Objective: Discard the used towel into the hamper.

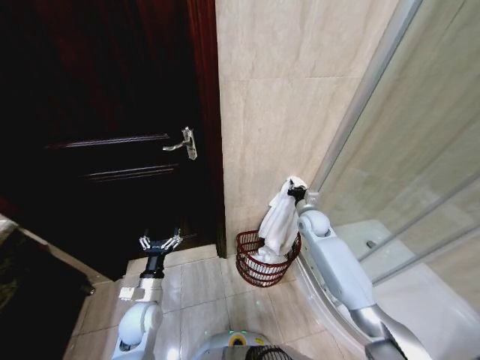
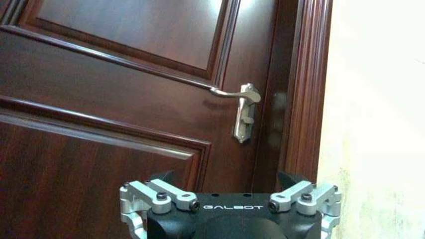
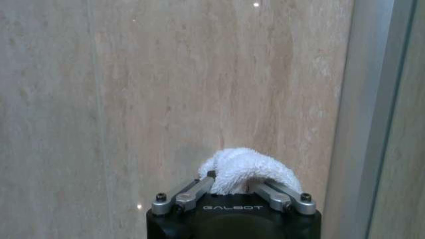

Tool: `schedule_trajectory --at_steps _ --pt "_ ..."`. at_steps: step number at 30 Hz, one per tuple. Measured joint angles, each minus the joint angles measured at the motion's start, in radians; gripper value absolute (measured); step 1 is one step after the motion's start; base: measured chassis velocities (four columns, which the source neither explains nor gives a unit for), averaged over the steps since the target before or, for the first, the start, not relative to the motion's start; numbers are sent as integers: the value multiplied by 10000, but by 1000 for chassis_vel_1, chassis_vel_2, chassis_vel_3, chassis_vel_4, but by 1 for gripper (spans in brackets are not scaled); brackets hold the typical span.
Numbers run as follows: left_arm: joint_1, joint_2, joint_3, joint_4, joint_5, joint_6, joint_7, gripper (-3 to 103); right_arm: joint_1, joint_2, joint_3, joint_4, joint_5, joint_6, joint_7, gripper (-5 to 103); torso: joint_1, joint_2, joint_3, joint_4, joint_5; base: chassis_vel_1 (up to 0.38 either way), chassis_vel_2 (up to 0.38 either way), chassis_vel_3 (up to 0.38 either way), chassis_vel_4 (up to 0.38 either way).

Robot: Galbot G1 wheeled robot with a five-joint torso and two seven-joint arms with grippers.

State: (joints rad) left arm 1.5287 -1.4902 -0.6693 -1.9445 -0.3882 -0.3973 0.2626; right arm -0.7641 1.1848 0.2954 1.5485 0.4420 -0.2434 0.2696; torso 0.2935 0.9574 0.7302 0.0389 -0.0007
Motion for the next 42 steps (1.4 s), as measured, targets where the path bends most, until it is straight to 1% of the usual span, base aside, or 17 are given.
schedule_trajectory --at_steps 7,9,11,18,19,21,23,24,25,26,29,30,32,33,34,36,42 --pt "49 -25 -10 0 1 -26 1 100 -585 200 -96 171 -381 39 -157 10 11 7 10 13 11 0 0 0 0" --pt "39 -15 -33 0 -6 -39 0 100 -673 279 -117 210 -401 32 -138 27 10 17 10 10 5 0 0 0 0" --pt "40 -11 -43 -1 -12 -40 -7 100 -673 298 -130 204 -401 23 -132 27 11 18 11 10 5 0 0 0 0" --pt "72 1 -67 -6 -45 -51 50 100 -928 308 -181 419 -203 -218 -121 60 14 28 16 6 6 0 0 0 0" --pt "72 1 -67 -6 -45 -51 50 100 -928 308 -181 419 -203 -218 -121 60 14 28 16 6 6 0 0 0 0" --pt "52 4 -56 24 -56 -69 78 100 -1162 341 -184 485 -56 -406 -126 71 16 30 19 3 8 0 0 0 0" --pt "44 10 -54 29 -67 -79 83 100 -1202 361 -181 513 23 -512 -126 71 17 31 19 3 8 0 0 0 0" --pt "19 23 -53 42 -98 -109 84 100 -1238 395 -170 569 258 -707 -116 82 17 33 19 3 7 0 0 0 0" --pt "19 23 -53 42 -98 -109 84 100 -1238 395 -170 569 258 -707 -116 82 17 33 19 3 7 0 0 0 0" --pt "1 36 -54 49 -115 -124 85 100 -1240 411 -160 607 485 -876 -90 82 17 35 19 5 7 0 0 0 0" --pt "-22 76 -70 58 -158 -144 85 100 -1177 418 -69 900 1654 -2311 325 98 18 36 21 6 5 0 0 0 0" --pt "-19 84 -76 58 -173 -144 85 100 -1149 410 -49 999 2016 -2834 561 100 19 36 21 5 5 0 0 0 0" --pt "-19 89 -78 58 -180 -145 85 100 -1137 407 -38 1038 2167 -3053 679 100 19 36 21 6 6 0 0 0 0" --pt "-17 105 -90 57 -210 -145 84 100 -1081 402 21 1187 2933 -3822 1170 100 19 37 22 5 7 0 0 0 0" --pt "-17 105 -90 57 -210 -145 84 100 -1081 402 21 1187 2933 -3822 1170 100 19 37 22 5 7 0 0 0 0" --pt "-14 129 -101 56 -266 -145 79 100 -894 390 119 1392 5028 -4809 2281 100 19 38 22 5 6 0 0 0 0" --pt "-1 151 -113 33 -292 -145 65 100 -719 201 68 1287 6274 -4919 2924 100 20 40 23 6 4 0 0 0 0"
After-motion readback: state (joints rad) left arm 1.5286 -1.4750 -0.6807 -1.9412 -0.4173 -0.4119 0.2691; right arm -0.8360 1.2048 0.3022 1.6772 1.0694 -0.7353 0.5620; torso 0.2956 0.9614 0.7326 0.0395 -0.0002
